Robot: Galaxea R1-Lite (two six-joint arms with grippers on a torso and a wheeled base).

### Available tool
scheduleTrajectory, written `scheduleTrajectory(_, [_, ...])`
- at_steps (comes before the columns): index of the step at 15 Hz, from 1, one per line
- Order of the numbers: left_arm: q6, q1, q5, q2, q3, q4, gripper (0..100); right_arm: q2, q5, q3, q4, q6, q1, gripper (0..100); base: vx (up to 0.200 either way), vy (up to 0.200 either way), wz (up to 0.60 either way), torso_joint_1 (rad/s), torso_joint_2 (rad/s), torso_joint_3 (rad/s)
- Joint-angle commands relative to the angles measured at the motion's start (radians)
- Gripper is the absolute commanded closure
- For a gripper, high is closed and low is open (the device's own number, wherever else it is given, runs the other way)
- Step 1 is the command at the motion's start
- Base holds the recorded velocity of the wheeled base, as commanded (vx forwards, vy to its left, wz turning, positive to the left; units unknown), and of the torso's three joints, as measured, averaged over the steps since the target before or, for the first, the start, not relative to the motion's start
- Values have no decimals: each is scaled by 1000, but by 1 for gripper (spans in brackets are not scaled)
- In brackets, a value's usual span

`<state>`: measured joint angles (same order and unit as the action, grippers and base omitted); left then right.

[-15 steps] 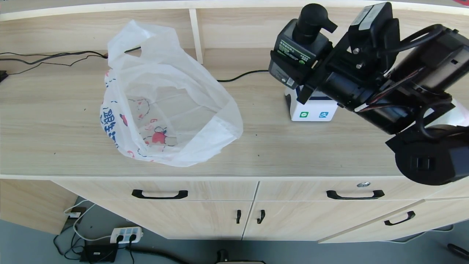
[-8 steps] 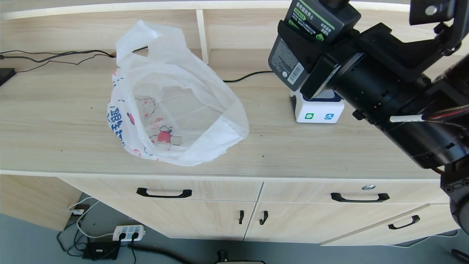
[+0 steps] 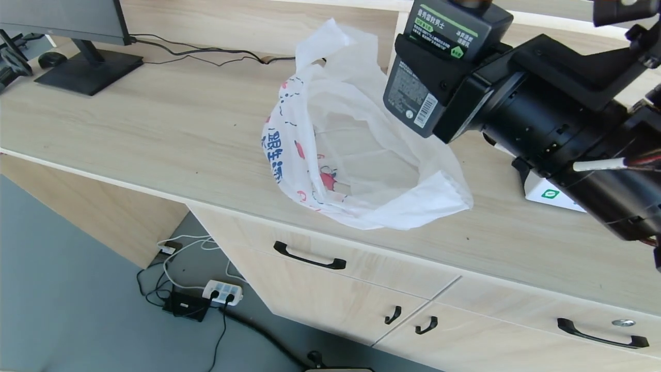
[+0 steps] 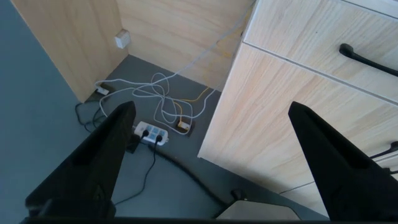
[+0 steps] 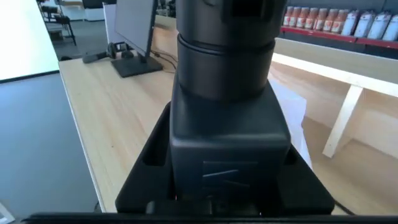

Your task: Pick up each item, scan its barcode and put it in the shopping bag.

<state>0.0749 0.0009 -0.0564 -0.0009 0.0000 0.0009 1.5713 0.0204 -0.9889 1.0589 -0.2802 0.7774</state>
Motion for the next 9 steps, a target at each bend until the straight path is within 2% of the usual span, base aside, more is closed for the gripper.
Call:
scheduleTrajectory(1, [0,1,0,1,0,1,0,3,3,-56,-59,16,22,100,0,0,0,0,0,0])
scheduleTrajectory(3, [0,1,0,1,0,1,0,49,95,-86,-85,207,36,100,0,0,0,0,0,0])
scheduleTrajectory(6, [0,1,0,1,0,1,0,190,271,-229,-80,463,60,100,0,0,0,0,0,0])
scheduleTrajectory(7, [0,1,0,1,0,1,0,211,282,-244,-80,481,62,100,0,0,0,0,0,0])
scheduleTrajectory(9, [0,1,0,1,0,1,0,277,283,-258,-77,644,80,100,0,0,0,0,0,0])
